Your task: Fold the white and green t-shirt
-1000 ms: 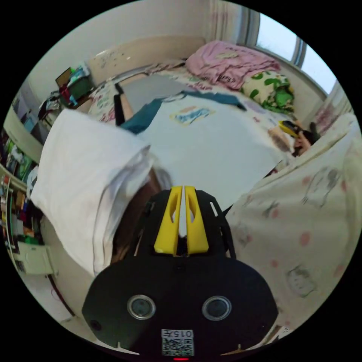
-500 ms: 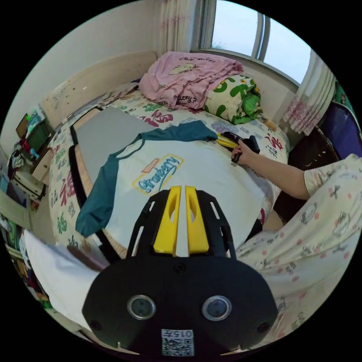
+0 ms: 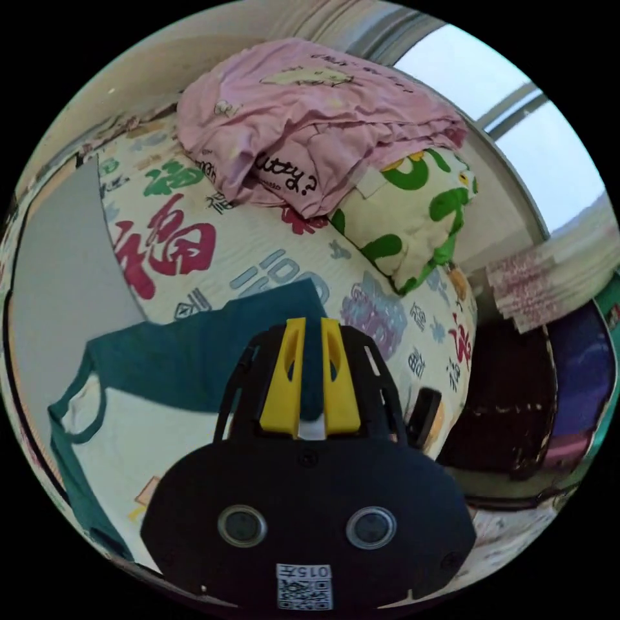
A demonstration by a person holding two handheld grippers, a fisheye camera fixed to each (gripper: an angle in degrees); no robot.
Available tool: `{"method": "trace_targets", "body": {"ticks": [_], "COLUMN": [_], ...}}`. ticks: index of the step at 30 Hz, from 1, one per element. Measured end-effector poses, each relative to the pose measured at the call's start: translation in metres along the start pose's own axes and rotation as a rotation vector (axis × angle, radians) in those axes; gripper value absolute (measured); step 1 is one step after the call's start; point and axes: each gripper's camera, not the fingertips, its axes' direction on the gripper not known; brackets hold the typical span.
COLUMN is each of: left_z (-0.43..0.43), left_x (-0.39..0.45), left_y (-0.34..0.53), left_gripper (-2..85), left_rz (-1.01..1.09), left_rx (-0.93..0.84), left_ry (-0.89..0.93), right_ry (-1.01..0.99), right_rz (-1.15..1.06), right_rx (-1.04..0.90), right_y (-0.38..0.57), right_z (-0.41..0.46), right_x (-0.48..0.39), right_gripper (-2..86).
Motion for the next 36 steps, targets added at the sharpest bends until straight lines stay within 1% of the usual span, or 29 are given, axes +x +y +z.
{"method": "trace_targets", "body": {"ticks": [2, 4, 6, 8, 11, 15, 18, 20, 21, 23, 24, 25, 26, 27, 28, 29, 31, 33, 35, 36], "left_z": [0.048, 0.081, 0.114, 0.144, 0.154, 0.153, 0.120, 0.075, 0.062, 0.008, -0.005, -0.031, -0.054, -0.064, -0.081, -0.092, -0.095, -0.086, -0.070, -0.066], "left_x": [-0.001, 0.000, 0.002, 0.008, 0.020, 0.025, 0.025, 0.014, 0.009, -0.020, -0.028, -0.043, -0.058, -0.065, -0.078, -0.088, -0.098, -0.103, -0.104, -0.104], "left_y": [-0.040, -0.063, -0.079, -0.089, -0.087, -0.085, -0.068, -0.041, -0.032, 0.017, 0.033, 0.068, 0.106, 0.126, 0.165, 0.204, 0.259, 0.302, 0.345, 0.354], "left_gripper": [6.0, 7.4, 8.1, 7.7, 6.4, 2.8, 1.5, 1.1, 1.0, 0.8, 0.8, 0.7, 0.6, 0.5, 0.4, 0.2, 0.0, -0.1, -0.1, 0.0], "left_rz": [-0.055, -0.072, -0.057, -0.039, -0.013, -0.067, -0.064, -0.040, -0.030, -0.014, -0.009, -0.006, -0.007, -0.011, -0.022, -0.022, -0.052, -0.070, -0.106, -0.108], "left_rx": [-0.027, -0.048, -0.091, -0.120, -0.088, -0.093, -0.010, 0.079, 0.107, 0.220, 0.244, 0.298, 0.342, 0.360, 0.390, 0.404, 0.406, 0.360, 0.325, 0.315], "left_ry": [-0.009, -0.032, -0.052, -0.126, -0.182, -0.206, -0.190, -0.201, -0.200, -0.156, -0.142, -0.126, -0.115, -0.108, -0.100, -0.105, -0.136, -0.150, -0.154, -0.153], "right_ry": [0.004, 0.002, 0.002, 0.000, 0.002, 0.003, -0.001, -0.003, -0.020, -0.045, -0.044, -0.013, 0.009, 0.054, 0.086, 0.102, 0.190, 0.250, 0.270, 0.269], "right_rz": [-0.005, -0.014, -0.021, -0.026, -0.029, -0.020, -0.013, -0.005, -0.040, -0.187, -0.304, -0.418, -0.466, -0.543, -0.614, -0.653, -0.802, -0.835, -0.810, -0.779], "right_rx": [0.002, 0.006, 0.009, 0.012, 0.013, 0.011, 0.004, -0.008, -0.020, -0.011, -0.029, -0.099, -0.147, -0.258, -0.365, -0.415, -0.578, -0.652, -0.700, -0.715], "right_y": [0.001, 0.005, 0.009, 0.014, 0.023, 0.039, 0.054, 0.061, 0.065, 0.074, 0.081, 0.090, 0.096, 0.111, 0.132, 0.145, 0.203, 0.238, 0.263, 0.275], "right_z": [0.004, 0.009, 0.013, 0.018, 0.028, 0.043, 0.055, 0.063, 0.067, 0.071, 0.074, 0.084, 0.091, 0.110, 0.131, 0.142, 0.183, 0.207, 0.224, 0.231], "right_x": [0.001, 0.007, 0.012, 0.020, 0.037, 0.071, 0.100, 0.117, 0.117, 0.092, 0.066, 0.043, 0.033, 0.022, 0.019, 0.020, 0.040, 0.071, 0.111, 0.138], "right_gripper": [-0.2, -0.3, -0.3, -0.3, -0.3, -0.4, -0.5, -0.3, -0.3, -0.2, -0.2, -0.2, -0.2, -0.2, -0.2, -0.1, -0.1, 0.0, 0.1, 0.2]}}
